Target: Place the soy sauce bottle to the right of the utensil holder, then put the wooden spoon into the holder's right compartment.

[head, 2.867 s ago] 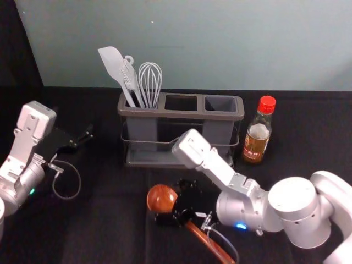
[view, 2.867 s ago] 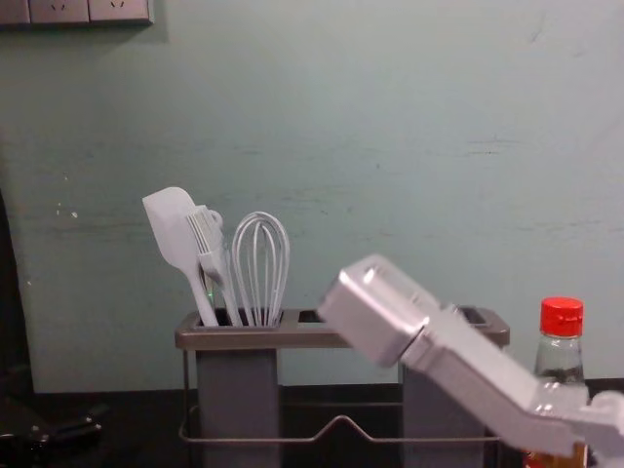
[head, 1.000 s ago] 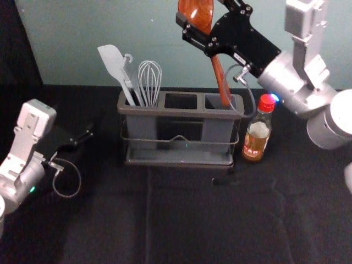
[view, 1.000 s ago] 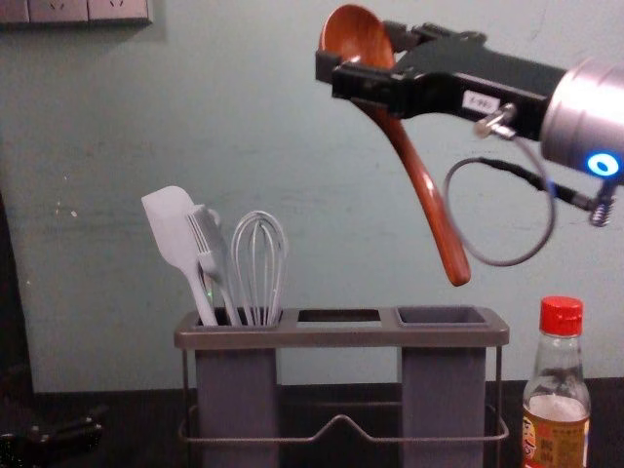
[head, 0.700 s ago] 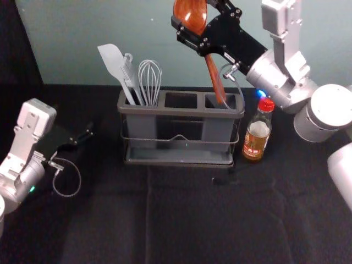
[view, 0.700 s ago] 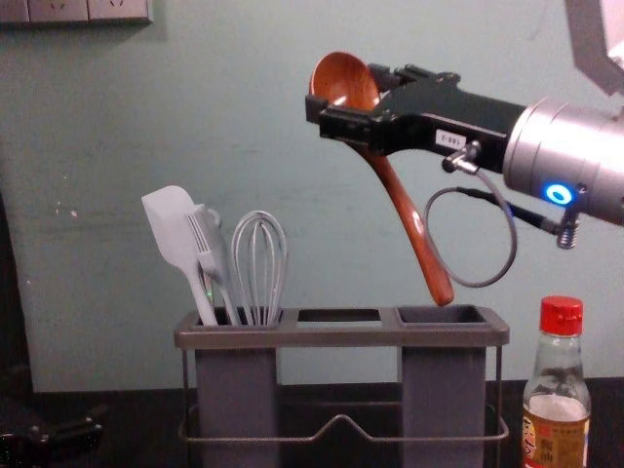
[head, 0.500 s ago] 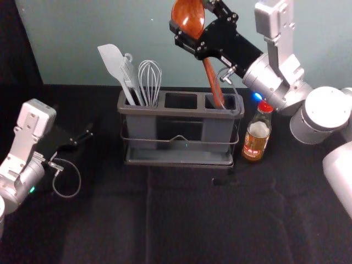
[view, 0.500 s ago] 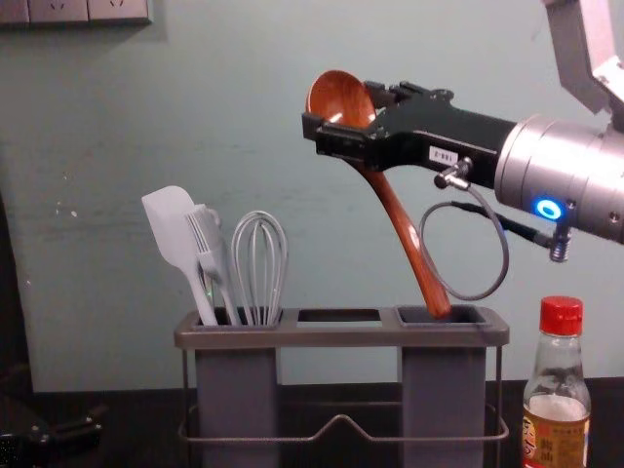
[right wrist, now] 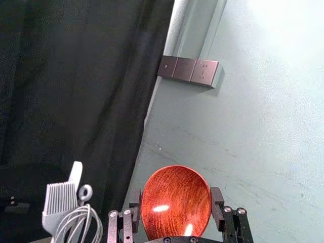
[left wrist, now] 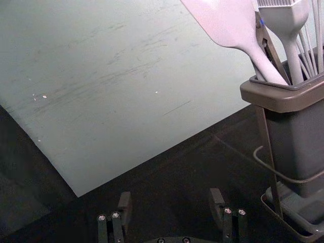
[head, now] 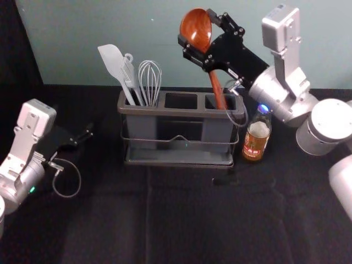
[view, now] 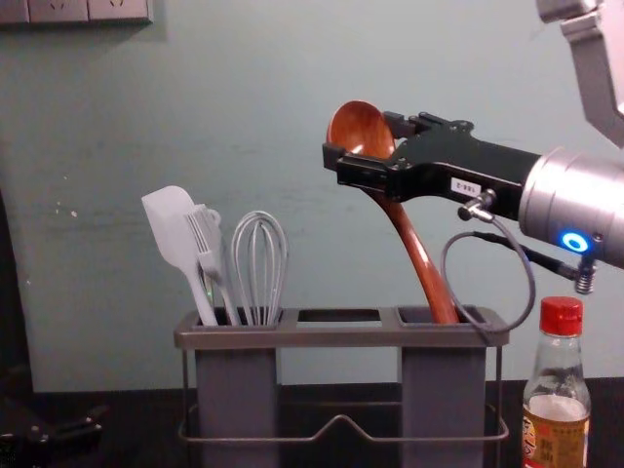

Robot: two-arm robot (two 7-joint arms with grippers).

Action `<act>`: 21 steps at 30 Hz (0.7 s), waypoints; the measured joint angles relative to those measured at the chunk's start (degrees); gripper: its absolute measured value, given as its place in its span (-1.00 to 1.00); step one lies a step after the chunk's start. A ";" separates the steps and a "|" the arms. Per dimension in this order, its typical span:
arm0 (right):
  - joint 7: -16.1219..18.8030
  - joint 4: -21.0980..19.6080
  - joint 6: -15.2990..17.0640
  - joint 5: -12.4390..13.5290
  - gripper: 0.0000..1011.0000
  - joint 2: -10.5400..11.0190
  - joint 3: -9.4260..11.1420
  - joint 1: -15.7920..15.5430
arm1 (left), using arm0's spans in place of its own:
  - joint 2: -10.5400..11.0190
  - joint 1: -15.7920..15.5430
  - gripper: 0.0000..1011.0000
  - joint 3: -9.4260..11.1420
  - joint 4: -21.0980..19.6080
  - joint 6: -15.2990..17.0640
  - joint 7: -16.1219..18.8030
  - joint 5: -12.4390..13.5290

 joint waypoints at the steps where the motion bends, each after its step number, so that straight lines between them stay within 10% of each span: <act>1: 0.05 -0.26 0.10 0.11 0.66 0.11 0.10 -0.21 | 0.00 0.00 0.99 0.00 0.00 0.00 0.00 0.00; 21: 2.66 -11.32 8.60 6.08 0.66 6.17 2.61 -7.22 | 0.00 0.00 0.99 0.00 0.00 0.00 0.00 0.00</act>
